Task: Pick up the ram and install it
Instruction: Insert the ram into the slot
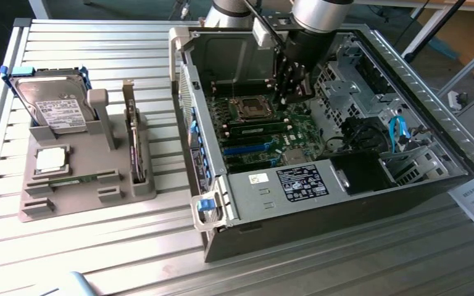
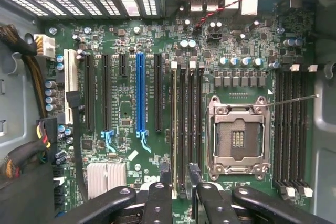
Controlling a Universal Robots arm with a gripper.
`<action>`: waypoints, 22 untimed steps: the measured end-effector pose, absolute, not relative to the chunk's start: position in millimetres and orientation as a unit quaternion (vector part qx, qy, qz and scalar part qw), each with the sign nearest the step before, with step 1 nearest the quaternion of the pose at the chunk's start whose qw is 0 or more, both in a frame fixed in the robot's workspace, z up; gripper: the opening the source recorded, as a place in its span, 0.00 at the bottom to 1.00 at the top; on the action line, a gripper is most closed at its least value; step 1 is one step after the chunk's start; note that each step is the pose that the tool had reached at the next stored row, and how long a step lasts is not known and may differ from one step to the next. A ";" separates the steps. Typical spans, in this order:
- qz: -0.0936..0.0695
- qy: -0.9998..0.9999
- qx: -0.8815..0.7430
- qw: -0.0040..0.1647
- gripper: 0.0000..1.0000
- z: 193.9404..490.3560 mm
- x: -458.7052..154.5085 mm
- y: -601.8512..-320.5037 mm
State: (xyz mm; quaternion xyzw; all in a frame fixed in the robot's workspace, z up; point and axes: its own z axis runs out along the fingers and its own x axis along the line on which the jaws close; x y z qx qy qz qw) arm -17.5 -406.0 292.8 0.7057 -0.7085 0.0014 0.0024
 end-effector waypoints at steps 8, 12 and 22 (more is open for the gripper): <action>0.001 -0.708 0.706 0.002 0.25 309.3 -17.5 -405.2; 0.001 -0.708 0.706 0.002 0.25 312.5 -17.5 -405.1; 0.002 -0.708 0.706 0.003 0.25 320.4 -17.5 -404.7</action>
